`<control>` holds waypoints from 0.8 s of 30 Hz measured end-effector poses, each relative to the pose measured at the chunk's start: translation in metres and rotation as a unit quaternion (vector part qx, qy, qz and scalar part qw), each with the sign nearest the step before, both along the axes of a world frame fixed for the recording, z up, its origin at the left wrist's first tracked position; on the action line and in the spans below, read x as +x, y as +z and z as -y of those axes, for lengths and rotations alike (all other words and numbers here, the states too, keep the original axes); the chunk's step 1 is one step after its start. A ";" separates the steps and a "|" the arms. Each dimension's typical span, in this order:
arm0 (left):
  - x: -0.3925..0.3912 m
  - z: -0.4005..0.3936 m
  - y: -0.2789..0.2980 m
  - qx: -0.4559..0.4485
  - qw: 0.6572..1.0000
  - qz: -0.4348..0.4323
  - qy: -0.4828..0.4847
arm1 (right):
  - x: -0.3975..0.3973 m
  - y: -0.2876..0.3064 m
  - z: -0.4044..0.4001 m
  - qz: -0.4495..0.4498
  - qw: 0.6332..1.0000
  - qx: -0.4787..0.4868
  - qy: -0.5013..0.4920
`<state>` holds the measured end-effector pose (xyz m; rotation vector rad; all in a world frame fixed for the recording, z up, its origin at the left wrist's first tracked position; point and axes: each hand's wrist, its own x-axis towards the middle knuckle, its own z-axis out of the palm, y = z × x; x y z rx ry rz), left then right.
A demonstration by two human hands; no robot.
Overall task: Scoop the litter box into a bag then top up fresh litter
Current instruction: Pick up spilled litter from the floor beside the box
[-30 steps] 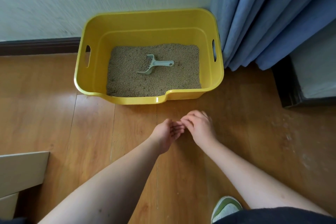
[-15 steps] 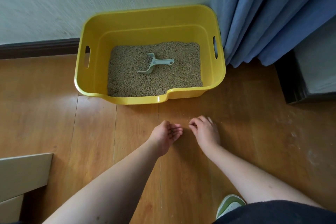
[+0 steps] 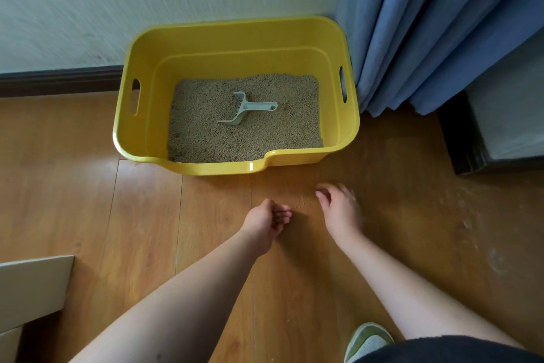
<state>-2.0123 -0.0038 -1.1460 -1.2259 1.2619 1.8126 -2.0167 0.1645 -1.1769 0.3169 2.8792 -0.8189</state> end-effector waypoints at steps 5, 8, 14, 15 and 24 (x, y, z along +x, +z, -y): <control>0.001 0.011 -0.003 0.033 0.999 0.001 0.037 | -0.008 -0.014 0.007 0.045 0.989 -0.004 0.141; 0.003 0.015 -0.004 0.041 0.998 -0.005 0.038 | -0.014 -0.014 0.012 0.045 0.985 0.026 0.165; 0.002 0.017 -0.006 0.041 0.998 -0.010 0.048 | -0.016 -0.018 0.019 0.012 0.990 0.042 0.135; 0.001 0.016 -0.005 0.042 0.998 -0.011 0.048 | -0.016 -0.018 0.019 0.011 0.990 0.039 0.133; -0.002 0.010 -0.003 0.052 0.997 -0.005 0.052 | -0.010 -0.001 -0.001 0.079 0.950 -0.294 -0.073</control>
